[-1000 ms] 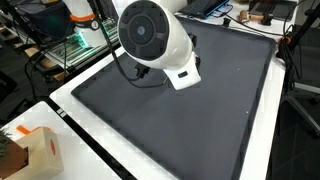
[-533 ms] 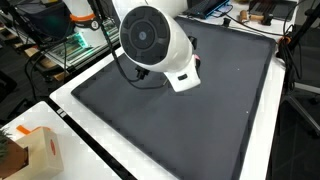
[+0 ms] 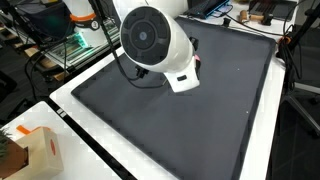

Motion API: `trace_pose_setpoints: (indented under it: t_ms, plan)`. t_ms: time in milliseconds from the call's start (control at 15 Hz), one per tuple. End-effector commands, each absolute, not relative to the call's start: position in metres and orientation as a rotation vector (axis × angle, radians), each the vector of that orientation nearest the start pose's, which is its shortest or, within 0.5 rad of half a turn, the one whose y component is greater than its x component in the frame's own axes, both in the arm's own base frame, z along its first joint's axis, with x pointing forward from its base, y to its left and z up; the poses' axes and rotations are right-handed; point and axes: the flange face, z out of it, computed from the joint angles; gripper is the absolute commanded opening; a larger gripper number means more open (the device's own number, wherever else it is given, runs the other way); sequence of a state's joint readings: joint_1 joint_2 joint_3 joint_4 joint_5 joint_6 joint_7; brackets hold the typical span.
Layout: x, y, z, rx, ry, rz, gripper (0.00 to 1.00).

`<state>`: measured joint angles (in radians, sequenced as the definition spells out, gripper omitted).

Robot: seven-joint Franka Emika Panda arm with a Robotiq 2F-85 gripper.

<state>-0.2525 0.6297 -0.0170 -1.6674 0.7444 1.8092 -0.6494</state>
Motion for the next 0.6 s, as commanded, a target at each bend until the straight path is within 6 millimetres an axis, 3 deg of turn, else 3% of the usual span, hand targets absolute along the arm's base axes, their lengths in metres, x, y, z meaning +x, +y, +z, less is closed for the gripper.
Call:
trace_pose_setpoints:
  t_ms: [0, 200, 267, 533]
  plan:
    - [0.630, -0.114, 0.227, -2.348, -0.017, 0.156, 0.50]
    - [0.630, -0.114, 0.227, -2.348, -0.017, 0.155, 0.50]
    - [0.630, -0.117, 0.223, -2.351, -0.039, 0.149, 0.25]
    - [0.627, -0.118, 0.213, -2.329, -0.202, 0.103, 0.25]
